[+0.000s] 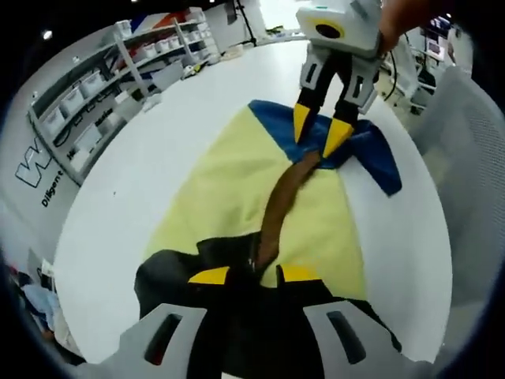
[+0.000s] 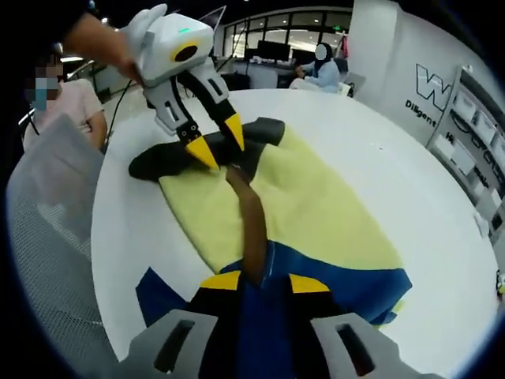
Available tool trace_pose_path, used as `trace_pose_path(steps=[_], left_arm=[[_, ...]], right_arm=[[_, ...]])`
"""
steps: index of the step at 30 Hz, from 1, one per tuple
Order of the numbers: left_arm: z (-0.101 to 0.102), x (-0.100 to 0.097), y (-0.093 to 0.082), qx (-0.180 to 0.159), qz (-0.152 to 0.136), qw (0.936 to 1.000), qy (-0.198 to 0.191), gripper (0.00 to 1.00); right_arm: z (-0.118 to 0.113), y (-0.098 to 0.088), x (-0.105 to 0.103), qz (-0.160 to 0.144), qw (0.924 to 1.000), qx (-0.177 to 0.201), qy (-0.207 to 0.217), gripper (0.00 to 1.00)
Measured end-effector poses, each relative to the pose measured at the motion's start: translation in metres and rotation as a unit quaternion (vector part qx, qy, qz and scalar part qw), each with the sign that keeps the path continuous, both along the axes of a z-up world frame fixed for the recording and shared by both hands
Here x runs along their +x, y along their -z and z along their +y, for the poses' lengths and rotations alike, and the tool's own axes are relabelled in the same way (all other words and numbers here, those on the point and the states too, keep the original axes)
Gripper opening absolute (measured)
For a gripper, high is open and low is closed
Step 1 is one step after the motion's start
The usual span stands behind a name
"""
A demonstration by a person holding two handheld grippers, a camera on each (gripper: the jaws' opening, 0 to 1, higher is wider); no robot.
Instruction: Fold the garment on the visible template until the final outline fits inside the template.
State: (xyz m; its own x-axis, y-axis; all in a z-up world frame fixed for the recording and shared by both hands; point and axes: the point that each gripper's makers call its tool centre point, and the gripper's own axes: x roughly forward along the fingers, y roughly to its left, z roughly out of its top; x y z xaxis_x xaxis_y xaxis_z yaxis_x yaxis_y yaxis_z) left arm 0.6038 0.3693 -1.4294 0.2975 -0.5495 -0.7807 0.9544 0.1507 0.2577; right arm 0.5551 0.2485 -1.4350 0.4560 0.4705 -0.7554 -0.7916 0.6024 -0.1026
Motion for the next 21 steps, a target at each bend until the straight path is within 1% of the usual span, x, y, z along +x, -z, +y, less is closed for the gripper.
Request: trace_pose_path(steps=[4,5,8,9,11,12,13,14,16,17,19,21], left_arm=[[0.002,-0.001,0.005,0.015,0.004,0.9998,0.016,0.21],[0.003,-0.001,0.008,0.023,0.002,0.9995,0.023,0.21],[0.005,0.0,0.011,0.032,0.0,0.999,0.031,0.2],[0.003,0.001,0.009,0.028,-0.001,0.9991,0.033,0.19],[0.004,0.005,0.009,0.036,-0.009,0.9985,0.04,0.18],[0.004,0.007,0.009,0.043,-0.02,0.9976,0.051,0.17],[0.004,0.007,0.008,0.045,-0.024,0.997,0.058,0.18],[0.004,0.009,0.007,0.051,-0.037,0.9952,0.075,0.18],[0.004,0.011,0.006,0.054,-0.047,0.994,0.082,0.2],[0.003,0.012,0.006,0.055,-0.049,0.9935,0.087,0.21],[0.005,0.012,0.008,0.062,-0.044,0.9929,0.091,0.22],[0.005,0.014,0.007,0.067,-0.051,0.9917,0.097,0.22]], right_arm=[[-0.003,0.002,-0.001,0.003,1.0,-0.006,-0.006,0.15],[-0.004,0.003,-0.001,0.002,0.9999,-0.009,-0.007,0.15],[-0.006,0.005,0.0,0.001,0.9998,-0.015,-0.01,0.15],[-0.008,0.007,0.0,0.0,0.9997,-0.021,-0.014,0.15],[-0.009,0.01,-0.001,-0.002,0.9991,-0.034,-0.025,0.14],[-0.009,0.01,-0.001,-0.006,0.9987,-0.038,-0.033,0.13],[-0.009,0.009,-0.001,-0.009,0.9988,-0.034,-0.034,0.13],[-0.01,0.009,-0.001,-0.006,0.9989,-0.035,-0.032,0.11],[-0.011,0.009,0.001,-0.007,0.9988,-0.037,-0.031,0.11],[-0.012,0.009,0.001,-0.008,0.9988,-0.037,-0.031,0.1],[-0.012,0.009,0.001,-0.009,0.9987,-0.039,-0.031,0.08],[-0.013,0.009,0.002,-0.011,0.9986,-0.041,-0.032,0.03]])
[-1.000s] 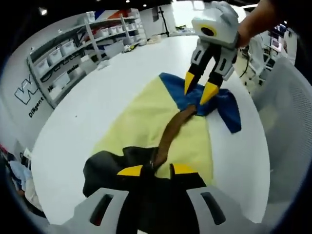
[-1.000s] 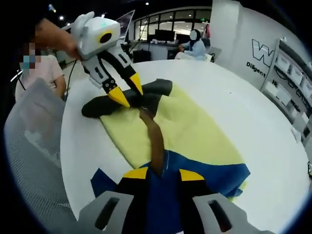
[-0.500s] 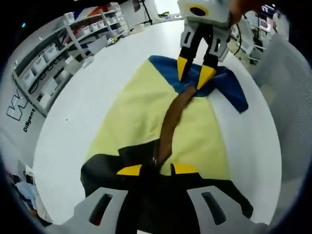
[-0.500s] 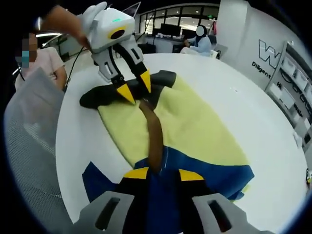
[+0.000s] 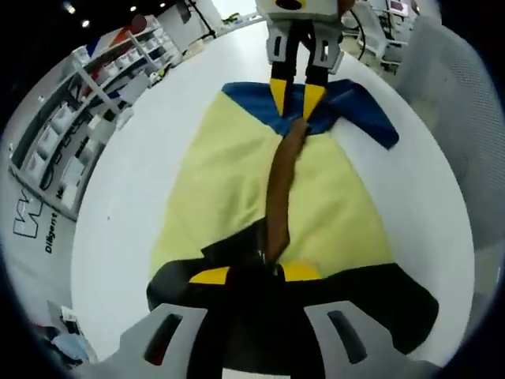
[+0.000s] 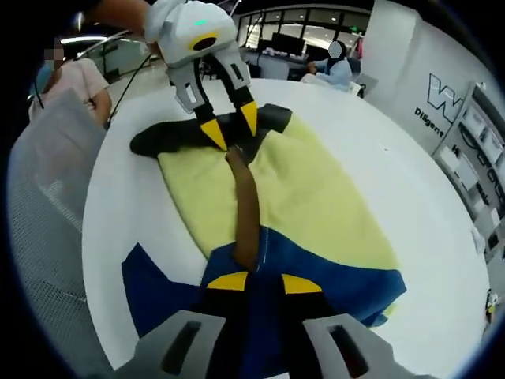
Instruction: Fold the garment on the visible template until the final outline fits inside the template.
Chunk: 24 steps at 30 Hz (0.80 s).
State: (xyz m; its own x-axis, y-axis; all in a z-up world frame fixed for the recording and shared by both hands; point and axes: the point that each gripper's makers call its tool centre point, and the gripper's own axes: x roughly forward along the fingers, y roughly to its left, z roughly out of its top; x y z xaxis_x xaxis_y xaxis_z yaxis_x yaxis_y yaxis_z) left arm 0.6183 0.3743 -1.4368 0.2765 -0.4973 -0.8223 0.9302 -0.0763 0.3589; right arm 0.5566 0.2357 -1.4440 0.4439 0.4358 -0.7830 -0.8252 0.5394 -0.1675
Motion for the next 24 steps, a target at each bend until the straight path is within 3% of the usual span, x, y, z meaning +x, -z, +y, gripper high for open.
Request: trace_pose_path(steps=[4,7,11,14,17,24], left_arm=[[-0.004,0.001,0.001,0.014,-0.006,0.9996,0.025,0.19],[-0.005,0.004,0.001,0.021,-0.004,0.9997,0.014,0.16],[-0.003,0.005,0.003,0.023,0.011,0.9997,-0.004,0.01],[-0.001,0.0,0.003,0.012,0.044,0.9984,-0.034,0.01],[0.002,-0.007,0.001,0.014,0.05,0.9983,-0.027,0.0],[0.004,-0.035,-0.009,-0.007,0.131,0.9892,-0.067,0.0]], right_arm=[[-0.003,-0.002,0.002,-0.002,1.0,0.002,0.007,0.0],[-0.003,-0.008,0.005,-0.007,0.9997,0.013,0.019,0.0],[-0.004,-0.008,0.004,-0.008,0.9997,0.013,0.019,0.0],[-0.004,-0.011,0.003,-0.006,0.9996,0.019,0.022,0.0],[-0.004,-0.013,-0.001,0.008,0.9991,0.031,0.027,0.0],[-0.007,-0.016,-0.013,0.029,0.9985,0.041,0.021,0.0]])
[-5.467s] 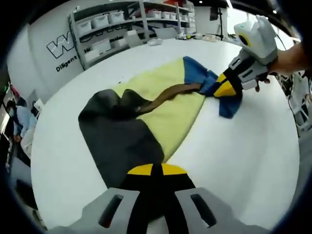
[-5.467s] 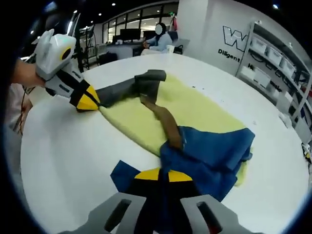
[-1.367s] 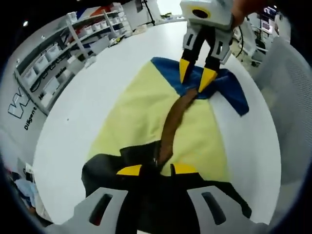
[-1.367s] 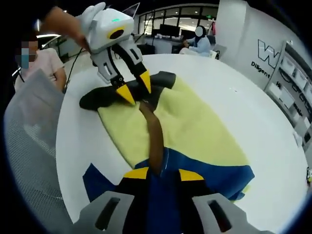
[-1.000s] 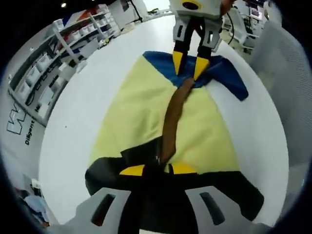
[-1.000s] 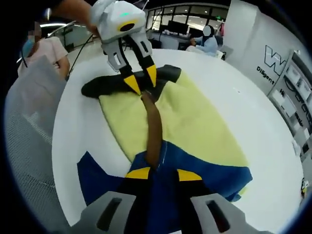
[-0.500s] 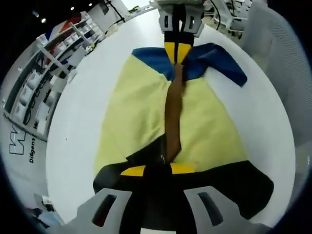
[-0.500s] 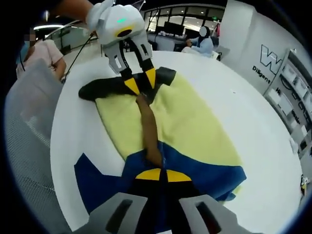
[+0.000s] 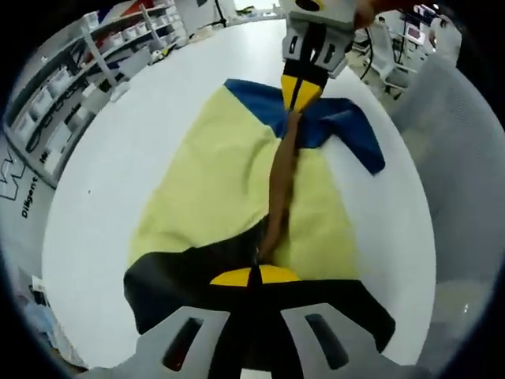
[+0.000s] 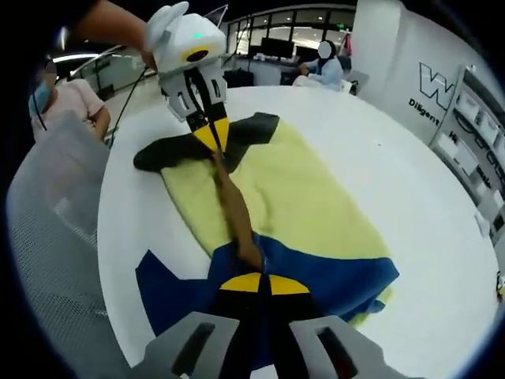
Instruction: Fold the garment on the visible template until the final outline fits inside the template.
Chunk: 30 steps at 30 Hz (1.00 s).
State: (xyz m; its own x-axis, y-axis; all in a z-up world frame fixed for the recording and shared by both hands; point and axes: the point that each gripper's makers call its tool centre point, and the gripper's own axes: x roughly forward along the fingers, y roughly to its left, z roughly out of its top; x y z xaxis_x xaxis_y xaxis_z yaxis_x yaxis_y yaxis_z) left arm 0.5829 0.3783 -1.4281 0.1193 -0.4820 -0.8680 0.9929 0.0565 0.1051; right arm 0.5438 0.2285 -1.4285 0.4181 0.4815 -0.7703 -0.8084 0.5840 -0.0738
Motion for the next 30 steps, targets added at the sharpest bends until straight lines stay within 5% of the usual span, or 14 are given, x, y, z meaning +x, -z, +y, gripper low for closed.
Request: trace_pose_path(steps=[11,13,17,23,30], left_arm=[[0.003,-0.037,-0.002,-0.005,0.045,0.9989,0.009,0.0],[0.001,-0.036,-0.002,-0.008,0.034,0.9992,0.019,0.0],[-0.004,-0.03,-0.002,-0.017,-0.042,0.9941,0.099,0.02],[-0.003,-0.025,0.001,-0.021,-0.064,0.9926,0.101,0.32],[0.0,-0.022,0.005,-0.013,-0.061,0.9934,0.096,0.31]], right_arm=[[0.004,-0.006,-0.012,0.01,0.9996,0.013,-0.022,0.0],[0.003,-0.005,-0.01,0.002,0.9996,0.008,-0.025,0.0],[0.004,-0.002,-0.007,-0.029,0.9978,-0.018,-0.057,0.0],[0.004,0.001,-0.005,-0.033,0.9975,-0.02,-0.058,0.06],[0.004,0.005,-0.005,-0.036,0.9971,-0.024,-0.062,0.12]])
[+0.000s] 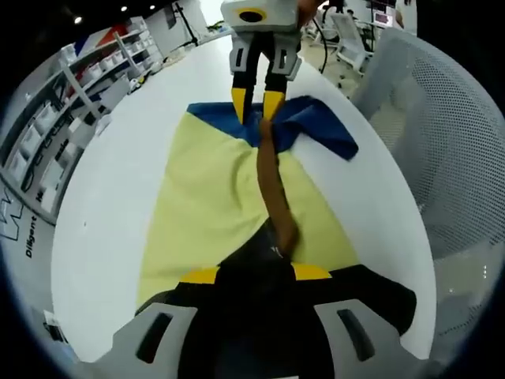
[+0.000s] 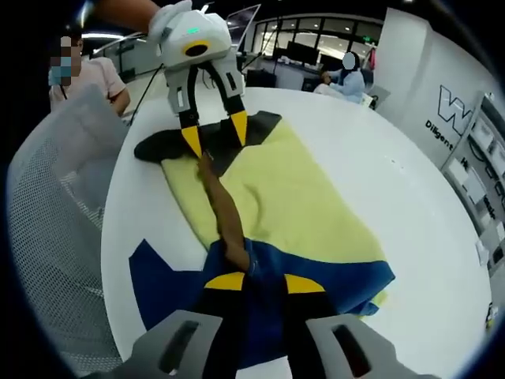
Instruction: Fold the garment on the visible template until the final outline fits inside the template.
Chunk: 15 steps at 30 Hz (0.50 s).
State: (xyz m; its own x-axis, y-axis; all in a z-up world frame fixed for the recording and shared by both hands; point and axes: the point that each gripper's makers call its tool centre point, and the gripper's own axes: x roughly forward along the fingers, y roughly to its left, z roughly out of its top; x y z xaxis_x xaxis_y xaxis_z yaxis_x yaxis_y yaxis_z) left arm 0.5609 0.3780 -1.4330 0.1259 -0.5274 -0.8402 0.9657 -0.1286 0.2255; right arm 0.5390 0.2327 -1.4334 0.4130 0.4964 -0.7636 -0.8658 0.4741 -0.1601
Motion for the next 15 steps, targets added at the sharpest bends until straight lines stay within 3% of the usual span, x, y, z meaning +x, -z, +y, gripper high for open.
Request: trace_pose_path(steps=[5,9,10,13,15], left_arm=[[0.001,0.002,0.004,0.004,0.0,0.9999,-0.01,0.29],[0.002,0.007,0.006,0.007,0.0,0.9997,-0.025,0.23],[0.002,0.008,0.007,0.008,0.0,0.9996,-0.028,0.19],[0.006,0.013,0.01,0.016,0.01,0.9982,-0.057,0.06],[0.005,0.013,0.01,0.014,0.019,0.9974,-0.068,0.05]], right_arm=[[-0.001,0.006,0.002,0.002,1.0,-0.001,0.004,0.13],[0.0,0.006,0.004,-0.001,1.0,0.001,0.003,0.0],[-0.001,0.005,0.006,-0.011,0.9999,-0.003,0.003,0.0],[0.0,0.004,0.005,0.003,0.9998,0.007,0.016,0.0],[-0.001,0.002,0.005,0.009,0.9995,0.013,0.026,0.0]])
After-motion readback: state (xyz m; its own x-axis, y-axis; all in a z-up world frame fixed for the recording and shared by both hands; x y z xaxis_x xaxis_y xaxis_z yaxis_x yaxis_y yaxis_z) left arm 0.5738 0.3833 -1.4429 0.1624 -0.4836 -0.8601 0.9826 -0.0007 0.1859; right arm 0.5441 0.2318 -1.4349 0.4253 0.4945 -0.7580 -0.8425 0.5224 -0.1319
